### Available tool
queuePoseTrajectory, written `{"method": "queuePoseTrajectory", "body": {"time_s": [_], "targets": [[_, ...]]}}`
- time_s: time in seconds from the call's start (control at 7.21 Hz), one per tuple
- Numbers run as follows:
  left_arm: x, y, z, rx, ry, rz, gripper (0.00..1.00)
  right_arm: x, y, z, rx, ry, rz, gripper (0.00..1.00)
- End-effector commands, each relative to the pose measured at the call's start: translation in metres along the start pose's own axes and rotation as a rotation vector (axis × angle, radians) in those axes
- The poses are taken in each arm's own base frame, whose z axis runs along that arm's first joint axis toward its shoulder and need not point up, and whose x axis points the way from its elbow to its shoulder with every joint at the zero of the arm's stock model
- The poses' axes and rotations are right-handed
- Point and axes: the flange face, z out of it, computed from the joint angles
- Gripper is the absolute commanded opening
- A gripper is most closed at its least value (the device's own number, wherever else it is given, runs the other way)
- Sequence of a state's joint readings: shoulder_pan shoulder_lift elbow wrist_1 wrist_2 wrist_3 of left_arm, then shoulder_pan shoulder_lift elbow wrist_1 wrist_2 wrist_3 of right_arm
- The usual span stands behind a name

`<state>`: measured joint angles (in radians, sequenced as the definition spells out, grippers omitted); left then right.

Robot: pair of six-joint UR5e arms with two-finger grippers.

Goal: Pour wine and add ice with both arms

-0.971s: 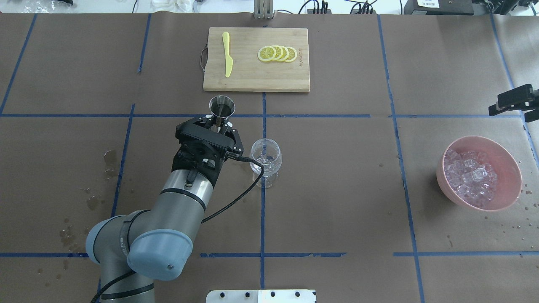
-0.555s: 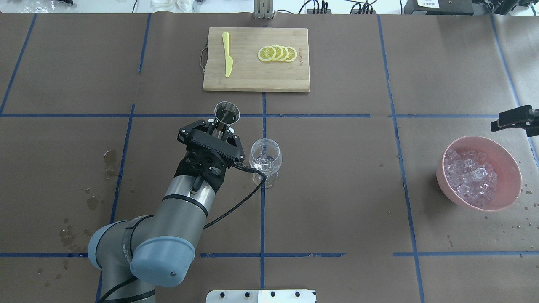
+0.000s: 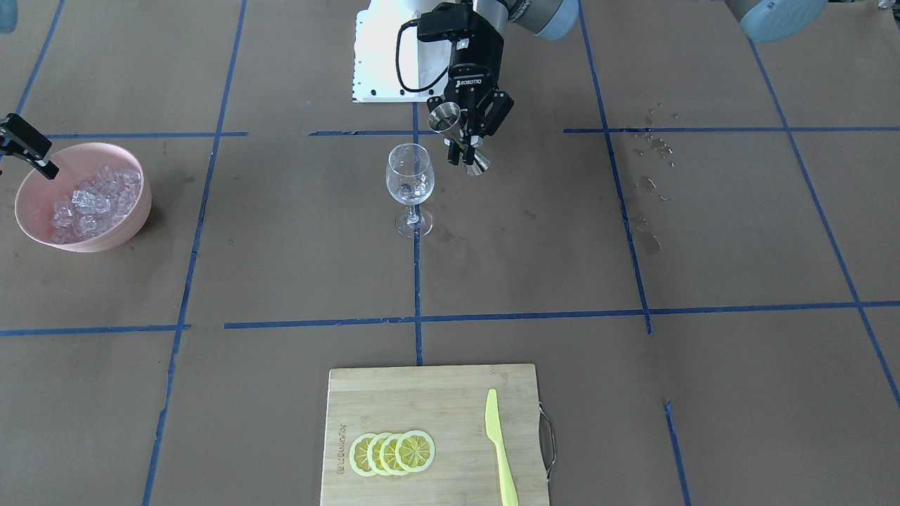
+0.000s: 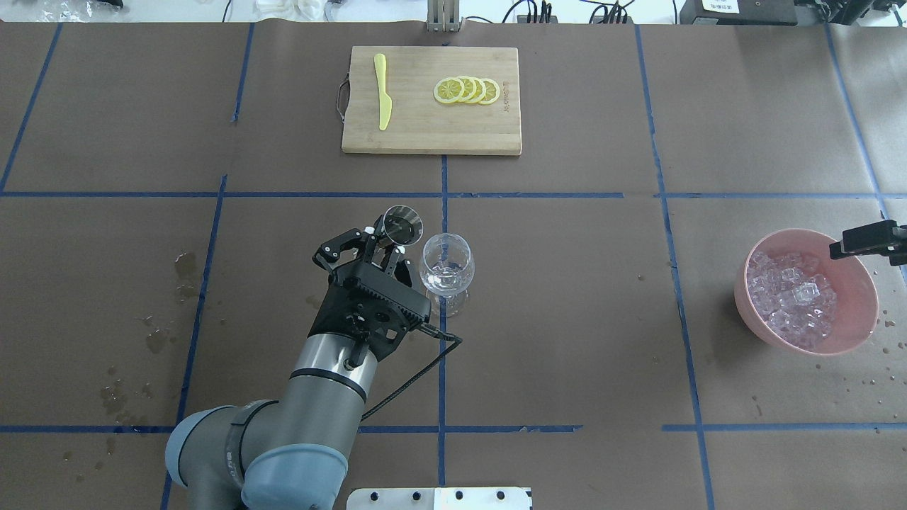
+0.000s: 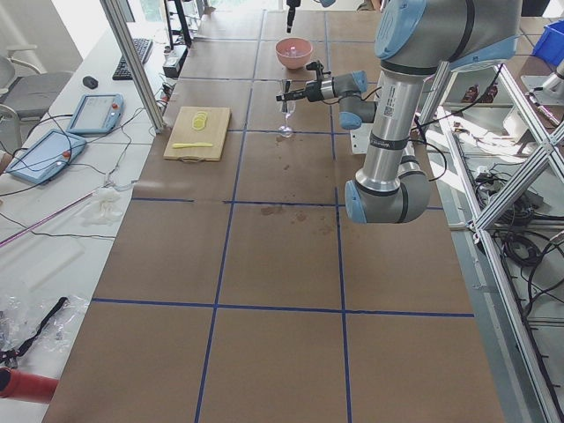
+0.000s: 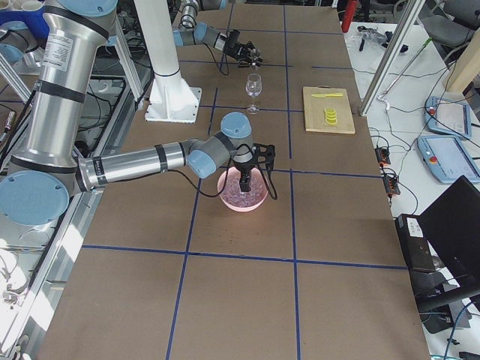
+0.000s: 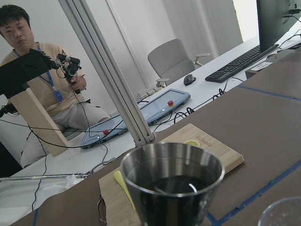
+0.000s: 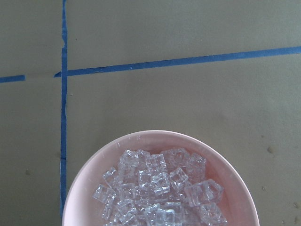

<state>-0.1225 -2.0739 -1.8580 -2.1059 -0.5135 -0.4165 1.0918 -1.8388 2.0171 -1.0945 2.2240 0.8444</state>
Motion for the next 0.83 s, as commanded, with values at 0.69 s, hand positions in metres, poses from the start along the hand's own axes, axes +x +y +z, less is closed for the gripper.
{"method": "queuePoseTrajectory", "body": {"time_s": [0.69], "targets": [[0.0077, -0.0102, 0.0035, 0.008, -0.033, 0.509, 0.00, -0.0061, 0.0066, 0.0103, 0.000, 0.019, -0.028, 1.00]]}}
